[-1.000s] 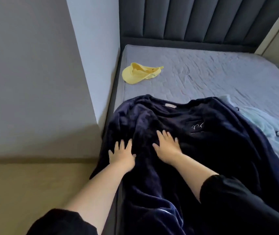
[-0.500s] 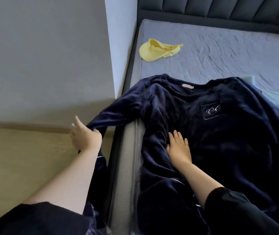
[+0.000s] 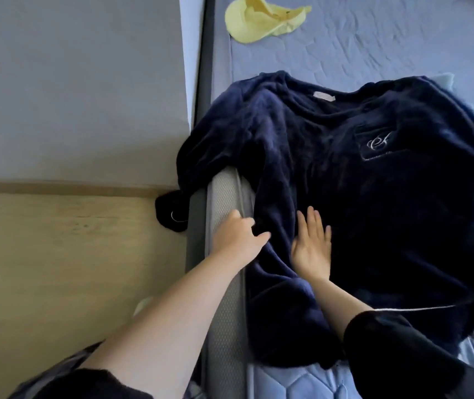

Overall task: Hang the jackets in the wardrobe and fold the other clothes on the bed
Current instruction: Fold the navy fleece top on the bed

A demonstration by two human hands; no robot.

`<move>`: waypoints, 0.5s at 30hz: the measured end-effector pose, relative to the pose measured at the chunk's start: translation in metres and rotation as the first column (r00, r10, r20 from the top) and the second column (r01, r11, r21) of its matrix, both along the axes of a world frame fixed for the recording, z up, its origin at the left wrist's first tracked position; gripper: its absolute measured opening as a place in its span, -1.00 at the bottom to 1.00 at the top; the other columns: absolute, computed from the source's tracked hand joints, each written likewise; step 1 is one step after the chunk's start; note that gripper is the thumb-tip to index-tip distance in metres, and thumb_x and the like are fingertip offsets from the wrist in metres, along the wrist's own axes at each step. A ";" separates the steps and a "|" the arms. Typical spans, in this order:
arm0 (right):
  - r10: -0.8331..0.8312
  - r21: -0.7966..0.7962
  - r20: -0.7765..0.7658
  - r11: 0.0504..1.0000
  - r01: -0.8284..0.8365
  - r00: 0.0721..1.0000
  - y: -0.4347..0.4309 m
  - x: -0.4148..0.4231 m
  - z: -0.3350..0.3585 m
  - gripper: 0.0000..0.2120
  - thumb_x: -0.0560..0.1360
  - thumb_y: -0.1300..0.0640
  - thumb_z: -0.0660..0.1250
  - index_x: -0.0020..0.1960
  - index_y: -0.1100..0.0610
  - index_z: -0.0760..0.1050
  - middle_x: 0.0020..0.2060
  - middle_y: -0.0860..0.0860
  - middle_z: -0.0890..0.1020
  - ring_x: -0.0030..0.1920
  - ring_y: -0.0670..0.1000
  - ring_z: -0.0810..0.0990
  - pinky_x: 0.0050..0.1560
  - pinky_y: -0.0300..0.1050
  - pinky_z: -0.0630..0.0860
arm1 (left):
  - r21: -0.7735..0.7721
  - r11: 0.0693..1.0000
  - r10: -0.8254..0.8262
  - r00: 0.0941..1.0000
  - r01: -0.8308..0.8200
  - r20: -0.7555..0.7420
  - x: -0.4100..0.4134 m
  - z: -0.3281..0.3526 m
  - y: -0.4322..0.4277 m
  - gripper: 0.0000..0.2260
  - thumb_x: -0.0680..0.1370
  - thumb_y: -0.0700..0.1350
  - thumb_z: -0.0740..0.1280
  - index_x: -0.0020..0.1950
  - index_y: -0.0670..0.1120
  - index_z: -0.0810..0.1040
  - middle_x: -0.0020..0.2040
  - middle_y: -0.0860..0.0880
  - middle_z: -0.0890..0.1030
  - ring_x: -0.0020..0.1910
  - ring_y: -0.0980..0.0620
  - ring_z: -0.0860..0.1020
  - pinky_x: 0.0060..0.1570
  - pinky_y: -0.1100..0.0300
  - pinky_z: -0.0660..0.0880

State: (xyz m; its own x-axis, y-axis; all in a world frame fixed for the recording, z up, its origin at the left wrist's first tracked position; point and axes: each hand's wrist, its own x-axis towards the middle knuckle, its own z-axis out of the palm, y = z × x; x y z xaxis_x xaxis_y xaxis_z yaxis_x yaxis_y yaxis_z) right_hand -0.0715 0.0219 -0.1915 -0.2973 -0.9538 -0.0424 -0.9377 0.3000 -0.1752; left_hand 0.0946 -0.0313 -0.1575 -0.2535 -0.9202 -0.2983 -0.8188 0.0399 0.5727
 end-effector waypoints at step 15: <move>0.039 -0.043 0.176 0.999 -0.032 0.984 -0.008 -0.006 0.015 -0.45 0.53 0.24 0.13 0.51 0.15 0.17 0.53 0.10 0.11 0.53 0.05 0.03 0.50 0.07 -0.08 | -0.092 0.940 0.301 0.925 -0.329 -0.231 -0.011 0.013 0.057 -0.90 0.44 -0.12 0.31 -0.11 -0.12 0.46 0.01 0.00 0.36 0.01 -0.08 0.43 -0.04 0.04 0.42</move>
State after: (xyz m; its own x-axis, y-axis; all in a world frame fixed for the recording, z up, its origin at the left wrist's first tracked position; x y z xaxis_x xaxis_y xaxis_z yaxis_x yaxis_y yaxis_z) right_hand -0.0776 0.0141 -0.1766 -0.2541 -0.9658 -0.0526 -0.9010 0.2561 -0.3502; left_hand 0.0839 0.0255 -0.1447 0.0119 -0.9893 -0.1453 -0.6623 -0.1166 0.7401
